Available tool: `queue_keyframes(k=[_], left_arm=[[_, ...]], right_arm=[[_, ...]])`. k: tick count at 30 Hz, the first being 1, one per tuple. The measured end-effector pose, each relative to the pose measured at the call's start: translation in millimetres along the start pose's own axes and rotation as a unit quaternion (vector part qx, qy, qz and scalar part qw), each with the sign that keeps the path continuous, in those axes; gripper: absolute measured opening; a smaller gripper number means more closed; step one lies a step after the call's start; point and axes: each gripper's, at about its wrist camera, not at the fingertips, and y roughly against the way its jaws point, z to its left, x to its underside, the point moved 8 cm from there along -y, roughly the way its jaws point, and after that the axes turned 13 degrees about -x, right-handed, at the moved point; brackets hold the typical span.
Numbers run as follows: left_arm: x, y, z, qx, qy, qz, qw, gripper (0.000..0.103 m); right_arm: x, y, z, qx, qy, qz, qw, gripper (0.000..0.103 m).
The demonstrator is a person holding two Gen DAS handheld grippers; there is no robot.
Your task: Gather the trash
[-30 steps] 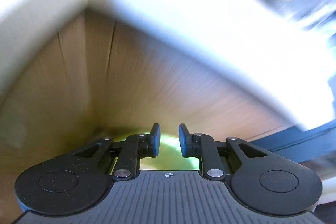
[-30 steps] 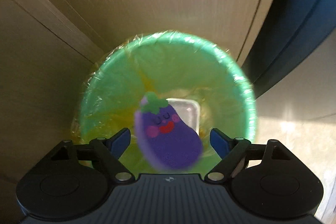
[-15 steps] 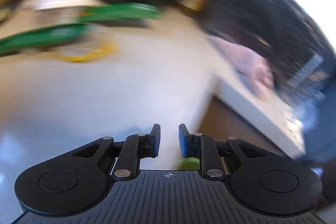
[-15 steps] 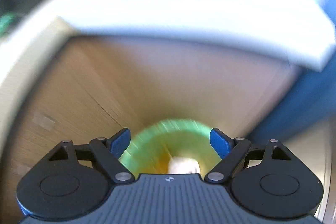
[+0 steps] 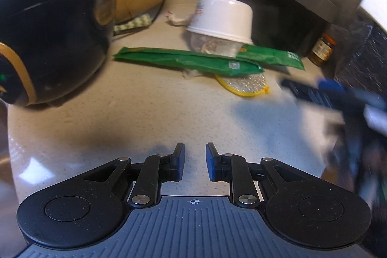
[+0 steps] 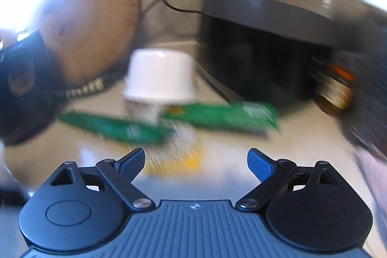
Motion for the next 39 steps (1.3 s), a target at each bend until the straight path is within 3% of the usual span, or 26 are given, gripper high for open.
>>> queue_keyframes(k=[4, 8, 11, 13, 16, 19, 23, 25, 29, 32, 35, 39], left_arm=[[-25.2, -5.1, -15.7, 0.046, 0.022, 0.004, 0.9987, 0.022], [-97.9, -16.3, -30.4, 0.068, 0.064, -0.060, 0.9939, 0.022], [-155.7, -38.9, -33.1, 0.043, 0.100, -0.109, 0.9881, 0.022], [-190.6, -53.1, -34.3, 0.037, 0.113, -0.141, 0.9829, 0.022], [-235.1, -84.6, -34.5, 0.032, 0.116, -0.149, 0.9815, 0.022], [-258.4, -120.7, -32.5, 0.041, 0.144, -0.111, 0.9824, 0.022], [-270.2, -150.2, -42.8, 0.044, 0.134, -0.093, 0.9856, 0.022], [-266.2, -162.9, -52.5, 0.034, 0.103, -0.073, 0.9914, 0.022], [-250.1, -171.8, -61.1, 0.038, 0.088, -0.055, 0.9939, 0.022], [-236.3, -166.3, -63.9, 0.068, 0.091, -0.044, 0.9926, 0.023], [-224.4, -153.2, -64.8, 0.062, 0.075, -0.054, 0.9938, 0.023], [-204.7, -128.2, -58.3, 0.091, 0.087, -0.057, 0.9904, 0.022]], right_arm=[[-70.5, -40.2, 0.1, -0.027, 0.008, -0.030, 0.999, 0.092], [-113.3, -65.2, -25.8, -0.006, -0.005, -0.069, 0.998, 0.092], [-107.2, -77.8, -46.8, 0.028, -0.014, -0.078, 0.996, 0.092], [-91.6, -86.0, -61.9, 0.027, -0.030, -0.072, 0.997, 0.092], [-69.3, -89.7, -82.0, -0.025, -0.097, -0.052, 0.994, 0.092], [-48.5, -86.3, -97.3, -0.109, -0.207, -0.043, 0.971, 0.092], [-27.8, -83.6, -106.0, -0.236, -0.368, -0.048, 0.898, 0.092], [-22.0, -95.2, -102.5, -0.273, -0.406, -0.027, 0.872, 0.092], [-13.6, -113.1, -91.6, -0.286, -0.412, 0.006, 0.865, 0.092], [-19.9, -116.4, -88.3, -0.322, -0.429, 0.003, 0.844, 0.095], [-26.1, -101.5, -89.5, -0.321, -0.430, -0.008, 0.844, 0.096], [-39.1, -72.3, -83.6, -0.345, -0.407, -0.026, 0.845, 0.096]])
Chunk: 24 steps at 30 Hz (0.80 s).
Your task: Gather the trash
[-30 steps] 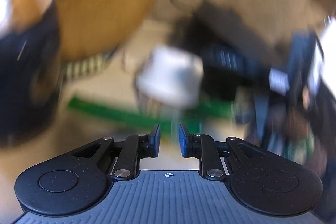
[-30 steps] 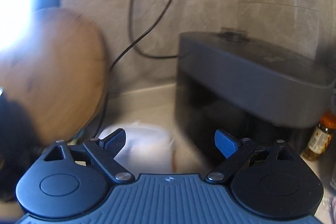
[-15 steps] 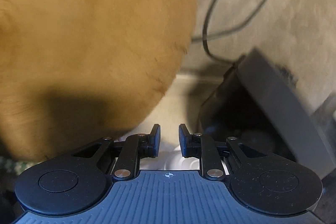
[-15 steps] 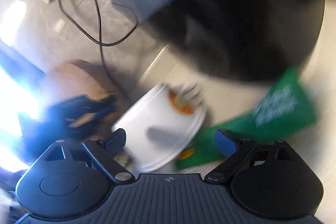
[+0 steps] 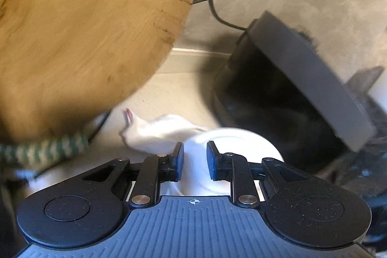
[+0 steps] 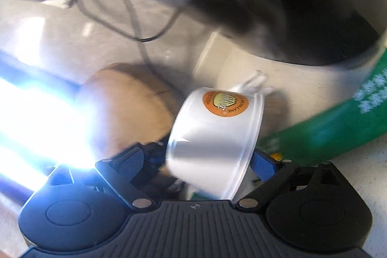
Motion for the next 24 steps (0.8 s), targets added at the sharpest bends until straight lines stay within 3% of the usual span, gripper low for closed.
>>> queue_keyframes(k=[8, 13, 20, 24], left_arm=[[39.1, 55.1, 21.4, -0.002, 0.004, -0.006, 1.0000, 0.012], [93.7, 93.0, 45.9, -0.011, -0.006, 0.004, 0.9999, 0.013], [161.0, 146.1, 69.5, -0.040, -0.039, 0.022, 0.9982, 0.014], [182.0, 154.4, 56.9, 0.012, -0.043, 0.054, 0.9975, 0.015]], right_arm=[[37.1, 9.3, 66.5, -0.023, 0.071, 0.033, 0.997, 0.097], [84.9, -12.2, 91.1, -0.040, 0.093, 0.103, 0.989, 0.097], [162.1, -29.6, 95.6, 0.011, 0.177, 0.192, 0.965, 0.098], [184.7, -25.8, 114.0, 0.024, 0.253, 0.207, 0.945, 0.098]])
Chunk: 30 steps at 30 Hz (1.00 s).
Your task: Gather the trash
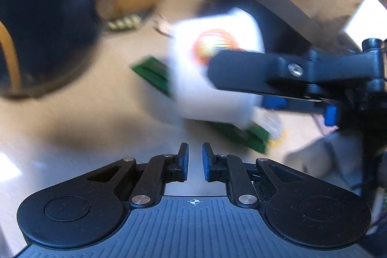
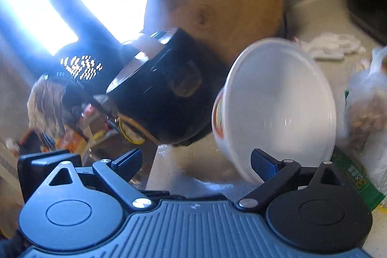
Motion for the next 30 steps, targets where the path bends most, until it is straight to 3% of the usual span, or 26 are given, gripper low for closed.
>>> queue_keyframes(k=[3, 7, 15, 20, 30], left_arm=[[3.8, 3.2, -24.1, 0.027, -0.020, 0.003, 0.9994, 0.017], [7.3, 11.9, -49.2, 0.067, -0.043, 0.001, 0.9968, 0.018], [9.4, -1.1, -36.8, 0.020, -0.049, 0.007, 0.9986, 0.018], [2.7, 4.8, -22.4, -0.006, -0.041, -0.002, 0.9992, 0.018], [5.4, 23.5, -9.7, -0.014, -0.025, -0.010, 0.9995, 0.016]], right_arm=[[-1.5, 13.3, 14.5, 0.064, 0.070, -0.007, 0.995, 0.098], [1.6, 47.8, 13.6, 0.188, 0.157, -0.023, 0.969, 0.098], [29.7, 95.0, -44.2, 0.374, 0.172, -0.018, 0.911, 0.098], [43.3, 85.4, -72.5, 0.403, 0.145, 0.006, 0.904, 0.098], [43.8, 36.9, -65.7, 0.363, 0.142, 0.025, 0.921, 0.098]])
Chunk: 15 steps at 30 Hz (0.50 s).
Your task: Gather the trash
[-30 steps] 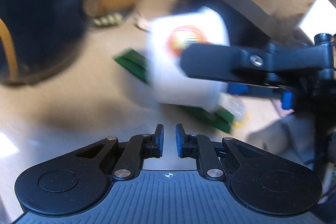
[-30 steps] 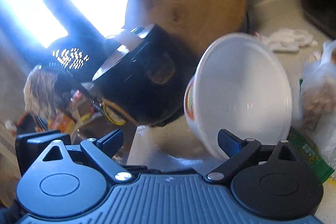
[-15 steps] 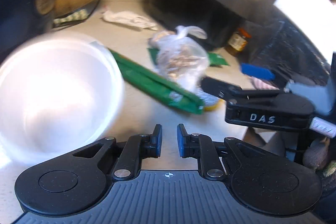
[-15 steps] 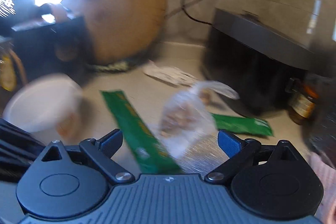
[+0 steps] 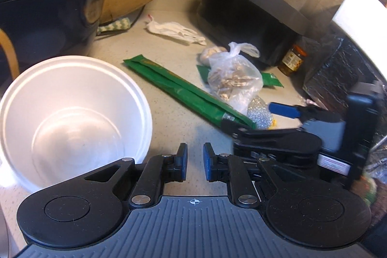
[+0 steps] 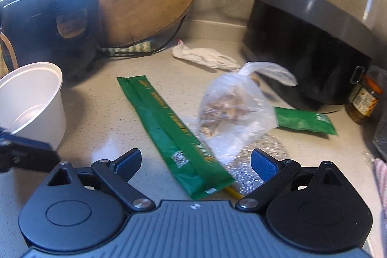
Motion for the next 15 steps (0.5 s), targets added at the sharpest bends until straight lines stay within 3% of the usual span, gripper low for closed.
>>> queue_keyframes(k=[7, 10, 12, 13, 14, 15], left_arm=[[7.5, 22.4, 2.9, 0.013, 0.001, -0.005, 0.9999, 0.016], [10.0, 34.6, 0.9, 0.022, -0.005, -0.013, 0.9997, 0.016], [11.8, 40.2, -0.5, 0.032, -0.004, -0.014, 0.9994, 0.016], [12.2, 41.2, -1.1, 0.033, -0.004, -0.014, 0.9993, 0.016], [12.4, 41.1, -1.6, 0.032, -0.003, -0.015, 0.9994, 0.016], [12.2, 40.2, -1.6, 0.032, -0.002, -0.014, 0.9994, 0.016]], right_arm=[[-6.3, -32.9, 11.4, -0.014, 0.016, 0.014, 1.000, 0.094], [-5.0, -49.5, 9.9, -0.021, -0.001, 0.035, 0.999, 0.082], [-2.5, -51.6, 7.7, -0.016, -0.008, 0.039, 0.999, 0.069], [-1.5, -49.3, 6.1, -0.017, -0.015, 0.039, 0.999, 0.055], [-0.1, -45.8, 4.2, -0.021, -0.024, 0.043, 0.999, 0.048], [2.4, -41.8, 1.6, -0.022, -0.033, 0.048, 0.998, 0.047]])
